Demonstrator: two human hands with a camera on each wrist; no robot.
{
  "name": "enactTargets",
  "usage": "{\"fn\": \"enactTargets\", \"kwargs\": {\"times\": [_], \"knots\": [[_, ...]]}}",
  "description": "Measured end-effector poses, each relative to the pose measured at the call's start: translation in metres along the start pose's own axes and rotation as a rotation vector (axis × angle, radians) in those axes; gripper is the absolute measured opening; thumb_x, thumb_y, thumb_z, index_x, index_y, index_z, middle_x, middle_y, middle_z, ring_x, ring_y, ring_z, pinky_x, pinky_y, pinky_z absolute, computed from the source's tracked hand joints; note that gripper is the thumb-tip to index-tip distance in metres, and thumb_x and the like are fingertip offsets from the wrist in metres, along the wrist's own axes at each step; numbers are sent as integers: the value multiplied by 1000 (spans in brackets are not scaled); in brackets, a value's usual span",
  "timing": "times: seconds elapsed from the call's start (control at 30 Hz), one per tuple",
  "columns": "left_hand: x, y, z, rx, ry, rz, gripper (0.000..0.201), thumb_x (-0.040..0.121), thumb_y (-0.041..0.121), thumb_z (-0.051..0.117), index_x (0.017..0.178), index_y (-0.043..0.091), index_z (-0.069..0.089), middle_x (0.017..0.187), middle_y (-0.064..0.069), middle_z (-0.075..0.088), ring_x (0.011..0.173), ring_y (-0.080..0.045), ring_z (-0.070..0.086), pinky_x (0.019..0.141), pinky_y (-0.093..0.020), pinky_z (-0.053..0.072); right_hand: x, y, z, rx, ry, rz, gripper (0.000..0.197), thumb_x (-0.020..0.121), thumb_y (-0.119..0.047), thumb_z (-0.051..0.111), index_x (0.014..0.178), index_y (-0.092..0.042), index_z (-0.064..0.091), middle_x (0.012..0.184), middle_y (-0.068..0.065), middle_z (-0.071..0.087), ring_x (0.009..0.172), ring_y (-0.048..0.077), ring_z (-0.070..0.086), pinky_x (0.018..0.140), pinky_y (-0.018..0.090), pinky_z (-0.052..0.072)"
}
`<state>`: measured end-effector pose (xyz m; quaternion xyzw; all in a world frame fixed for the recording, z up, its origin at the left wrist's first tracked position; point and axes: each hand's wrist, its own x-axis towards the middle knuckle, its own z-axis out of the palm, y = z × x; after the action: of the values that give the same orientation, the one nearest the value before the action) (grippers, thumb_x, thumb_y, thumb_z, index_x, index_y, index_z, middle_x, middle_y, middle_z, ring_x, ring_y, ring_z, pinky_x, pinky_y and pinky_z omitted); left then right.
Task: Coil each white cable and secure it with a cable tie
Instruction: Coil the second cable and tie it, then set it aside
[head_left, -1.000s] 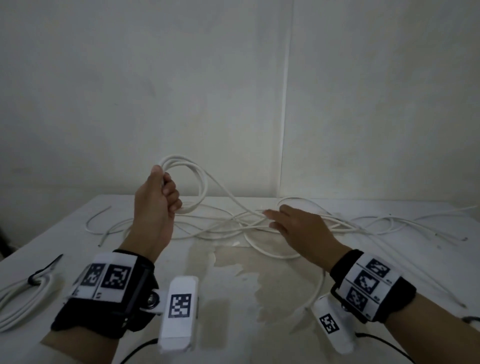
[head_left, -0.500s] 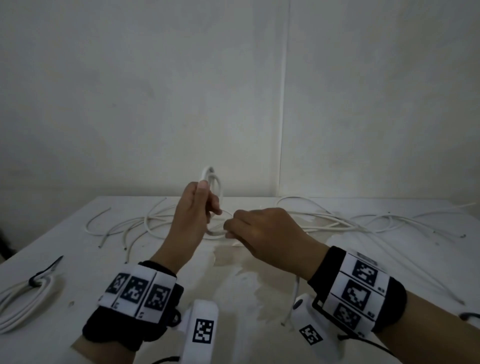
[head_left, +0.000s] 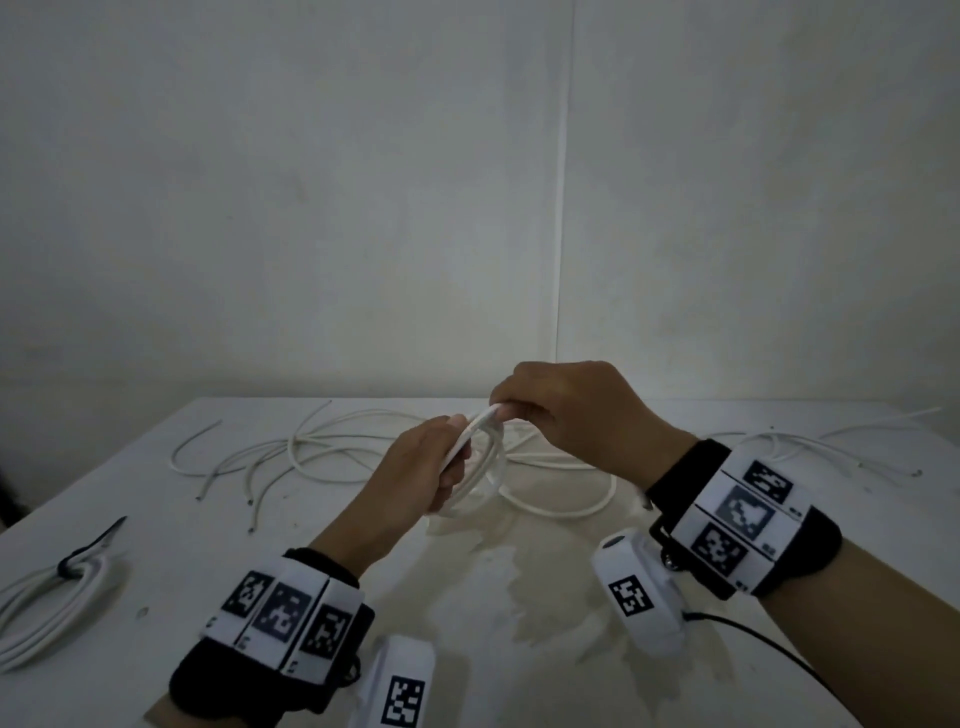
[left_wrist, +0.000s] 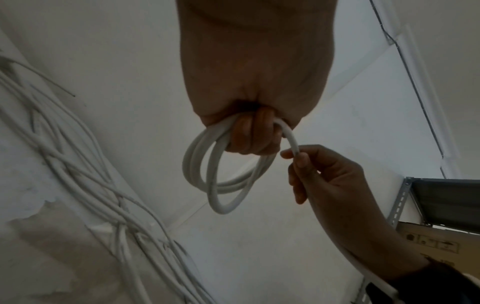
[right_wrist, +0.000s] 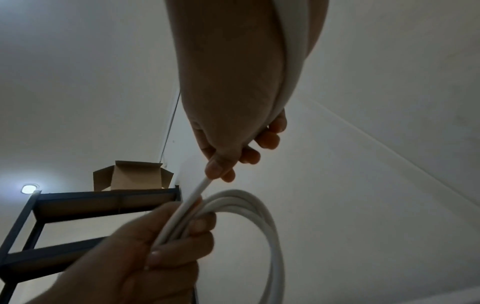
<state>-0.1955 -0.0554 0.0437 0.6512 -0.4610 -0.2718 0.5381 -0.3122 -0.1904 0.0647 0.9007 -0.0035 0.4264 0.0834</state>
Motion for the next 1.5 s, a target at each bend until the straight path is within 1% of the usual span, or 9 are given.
{"fn": "enactTargets", "kwargs": {"times": [0.17,0.4,0.57,0.67,0.87,1.1,1.2,1.3,1.5], "knots": [[-5,11,0,-24,-77,-32,42,96,41,33,67,12,45,47,6,28,41,-8,18,40,-19,16,-5,6,0,-63,15,-15,30,86,-32,43,75,-19,68,62,-5,62,44,17,56,38,16,30],[-6,9,-4,80,-29,-61,41,95,37,41,59,18,36,45,9,29,40,-7,19,39,-18,17,-15,8,-2,-195,33,-99,35,92,-35,40,96,-14,68,72,2,60,51,16,53,41,20,34],[2,2,-20,-22,146,-130,42,95,38,42,59,17,40,41,10,31,35,-6,22,37,-15,18,-25,17,-18,296,-23,426,35,90,-40,39,103,-16,61,88,-10,56,74,7,53,68,24,41],[3,1,-21,-93,146,-158,41,96,37,40,60,16,40,41,11,30,34,-5,21,35,-14,18,-30,17,-19,374,-26,541,29,92,-36,46,110,-17,57,95,-10,56,82,15,58,75,31,45],[7,-1,-15,-27,191,-210,43,95,40,40,58,17,41,38,11,30,33,-6,22,36,-16,18,-24,2,-18,-188,431,185,43,85,-25,56,123,-12,42,132,9,43,122,24,41,97,33,31],[-4,15,-5,-34,18,-162,41,96,39,38,62,16,41,44,9,28,36,-6,19,35,-16,17,-28,-10,7,-355,145,-138,28,94,-18,46,119,-19,58,130,0,57,129,25,41,104,44,27],[-11,21,0,-11,-62,-126,39,96,39,37,65,15,40,45,9,25,39,-7,17,37,-18,16,-26,-8,12,-327,123,-119,27,97,-21,39,117,-20,57,120,-2,64,125,22,45,106,45,23],[-15,23,0,-67,-84,-108,41,97,37,35,64,14,42,44,8,24,39,-7,15,38,-17,14,-20,-11,9,-143,118,-72,24,96,-21,38,99,-15,60,87,4,66,95,16,53,103,40,29],[-14,24,5,-219,34,-80,47,97,35,36,57,12,44,41,7,26,35,-6,19,37,-15,16,-14,-31,-9,671,-93,445,34,93,-30,36,92,-8,61,81,-4,55,72,1,48,68,11,37]]}}
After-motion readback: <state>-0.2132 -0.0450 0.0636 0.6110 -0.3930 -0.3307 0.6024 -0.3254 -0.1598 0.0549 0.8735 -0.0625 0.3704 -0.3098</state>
